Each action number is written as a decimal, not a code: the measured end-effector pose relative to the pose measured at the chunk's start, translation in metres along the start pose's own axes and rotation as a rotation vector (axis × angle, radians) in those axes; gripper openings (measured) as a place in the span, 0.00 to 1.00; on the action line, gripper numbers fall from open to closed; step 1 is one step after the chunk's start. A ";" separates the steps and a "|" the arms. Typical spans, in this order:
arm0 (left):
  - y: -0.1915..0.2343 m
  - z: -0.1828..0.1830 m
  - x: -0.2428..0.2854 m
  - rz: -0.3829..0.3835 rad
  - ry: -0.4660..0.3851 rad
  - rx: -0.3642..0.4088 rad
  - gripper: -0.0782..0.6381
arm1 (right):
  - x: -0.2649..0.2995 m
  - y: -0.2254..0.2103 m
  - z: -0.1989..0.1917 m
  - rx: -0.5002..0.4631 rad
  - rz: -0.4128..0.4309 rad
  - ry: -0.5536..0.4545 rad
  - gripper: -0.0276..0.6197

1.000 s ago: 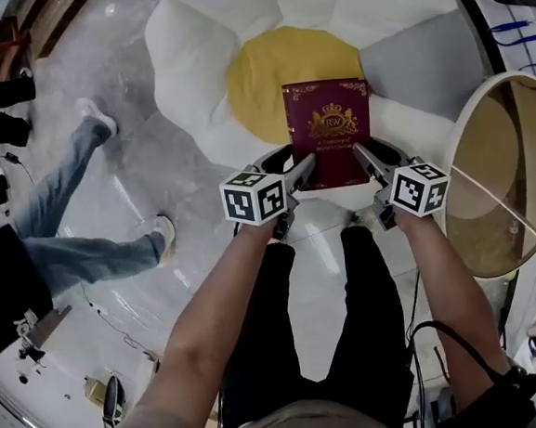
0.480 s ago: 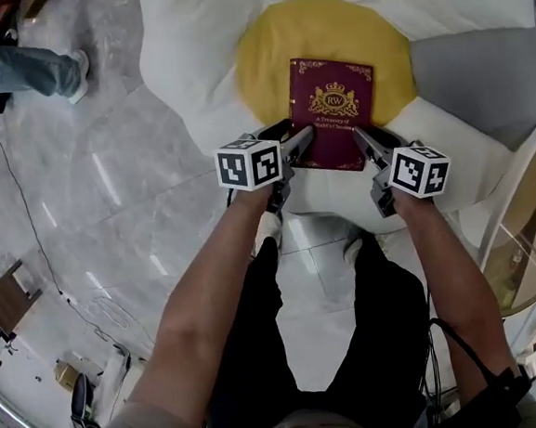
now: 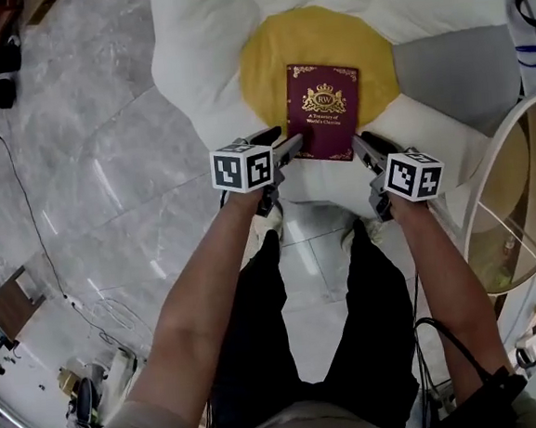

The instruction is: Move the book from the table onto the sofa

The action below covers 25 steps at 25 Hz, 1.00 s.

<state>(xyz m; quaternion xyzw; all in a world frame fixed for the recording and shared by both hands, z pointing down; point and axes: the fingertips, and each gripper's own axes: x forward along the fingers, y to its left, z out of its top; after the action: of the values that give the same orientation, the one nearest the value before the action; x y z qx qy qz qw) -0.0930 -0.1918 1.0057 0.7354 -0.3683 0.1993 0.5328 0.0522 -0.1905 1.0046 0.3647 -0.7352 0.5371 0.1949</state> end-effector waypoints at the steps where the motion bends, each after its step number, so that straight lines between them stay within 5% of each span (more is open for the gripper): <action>1: -0.010 0.001 -0.012 -0.002 0.008 0.007 0.43 | -0.013 0.009 -0.001 0.000 -0.007 0.003 0.25; 12: -0.164 0.023 -0.160 -0.110 0.036 0.091 0.43 | -0.176 0.129 0.014 -0.054 -0.029 -0.013 0.09; 19: -0.261 0.031 -0.257 -0.184 0.014 0.168 0.18 | -0.266 0.235 0.018 -0.049 0.080 -0.032 0.07; 25: -0.325 0.036 -0.328 -0.248 -0.002 0.238 0.12 | -0.328 0.296 0.018 -0.149 0.086 -0.053 0.06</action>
<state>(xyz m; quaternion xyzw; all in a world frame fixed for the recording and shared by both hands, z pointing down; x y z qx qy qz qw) -0.0640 -0.0652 0.5609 0.8333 -0.2488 0.1735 0.4621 0.0492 -0.0533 0.5845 0.3315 -0.7929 0.4790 0.1789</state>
